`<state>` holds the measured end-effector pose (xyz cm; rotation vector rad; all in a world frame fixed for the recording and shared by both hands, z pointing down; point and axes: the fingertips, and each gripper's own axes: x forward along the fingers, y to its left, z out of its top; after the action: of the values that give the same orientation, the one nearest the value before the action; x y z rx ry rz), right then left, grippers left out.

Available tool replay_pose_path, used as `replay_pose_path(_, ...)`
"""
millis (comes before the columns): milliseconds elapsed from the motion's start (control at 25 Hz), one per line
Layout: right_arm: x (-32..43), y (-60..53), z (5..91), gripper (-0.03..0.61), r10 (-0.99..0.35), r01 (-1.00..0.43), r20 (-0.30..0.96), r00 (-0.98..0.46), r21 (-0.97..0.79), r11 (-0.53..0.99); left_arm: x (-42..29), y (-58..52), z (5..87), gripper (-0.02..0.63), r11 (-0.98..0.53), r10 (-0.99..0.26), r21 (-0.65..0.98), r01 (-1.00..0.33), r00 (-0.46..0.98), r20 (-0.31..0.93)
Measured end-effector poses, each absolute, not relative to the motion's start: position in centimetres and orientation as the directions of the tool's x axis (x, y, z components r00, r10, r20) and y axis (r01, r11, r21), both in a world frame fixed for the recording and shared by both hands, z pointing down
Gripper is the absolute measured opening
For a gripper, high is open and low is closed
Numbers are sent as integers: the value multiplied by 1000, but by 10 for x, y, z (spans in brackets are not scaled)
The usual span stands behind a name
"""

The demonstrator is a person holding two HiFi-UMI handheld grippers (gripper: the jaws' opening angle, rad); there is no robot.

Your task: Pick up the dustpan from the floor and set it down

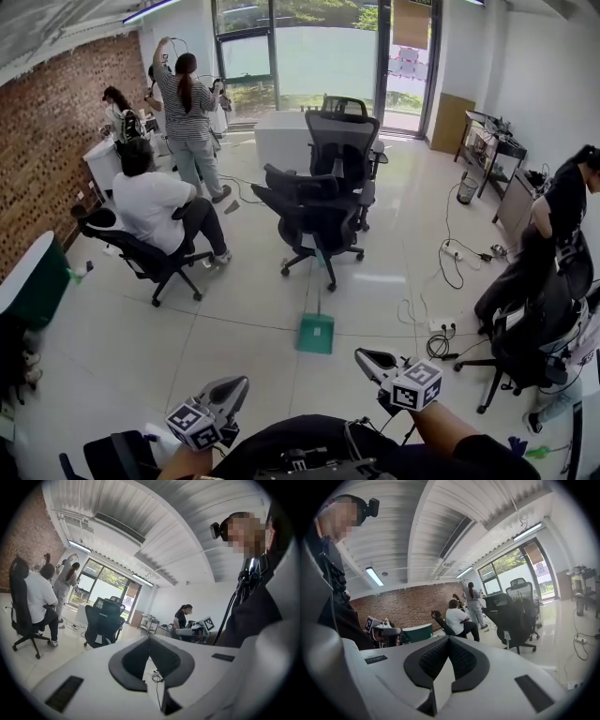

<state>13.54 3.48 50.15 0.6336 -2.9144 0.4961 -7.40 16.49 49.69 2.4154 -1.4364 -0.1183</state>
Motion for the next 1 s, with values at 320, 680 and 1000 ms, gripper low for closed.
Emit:
replay_pose_path(320,115,-70,521,8,-430,-472,197,-881,-311,825,-104,56,510,12,-465,-844,343,-816,526,108)
replay_pose_path(680,-63,-192,509,8,-547,-596,246,-800,-233,768,-291,-103,516,12,-623,-740,318,-715,671,58)
replay_pose_path(1000,-148,-285,512,8,-593,-657,296,-749,-209,725,-378,-233,513,12,-693,-676,315,-648,736,27)
